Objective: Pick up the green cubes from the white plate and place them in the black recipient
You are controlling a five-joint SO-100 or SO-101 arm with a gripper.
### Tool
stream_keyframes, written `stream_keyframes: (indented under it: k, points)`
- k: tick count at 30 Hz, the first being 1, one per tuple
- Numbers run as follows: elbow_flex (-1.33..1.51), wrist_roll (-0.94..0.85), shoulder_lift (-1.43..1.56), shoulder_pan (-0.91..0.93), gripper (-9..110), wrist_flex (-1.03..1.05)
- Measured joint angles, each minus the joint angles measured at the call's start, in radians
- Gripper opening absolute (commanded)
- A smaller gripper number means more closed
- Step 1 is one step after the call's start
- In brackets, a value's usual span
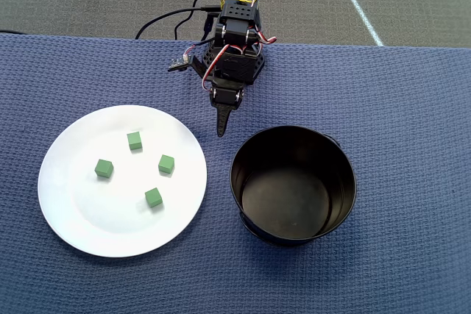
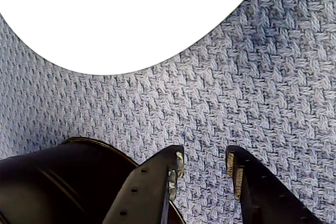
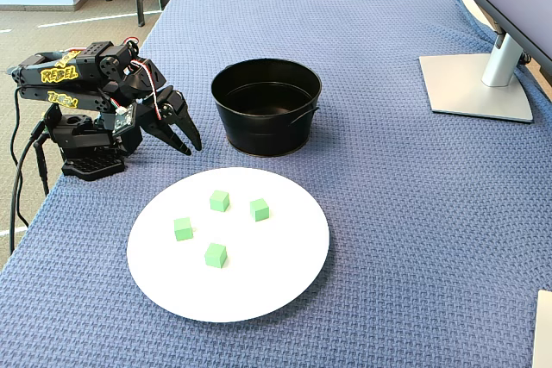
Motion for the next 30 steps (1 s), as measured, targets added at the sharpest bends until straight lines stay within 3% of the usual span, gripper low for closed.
stream_keyframes:
  k: [17, 30]
  points:
    - [-0.048, 0.0, 0.0, 0.0, 0, 0.104]
    - [-0.268, 0.008, -0.069, 0.069, 0, 0.132]
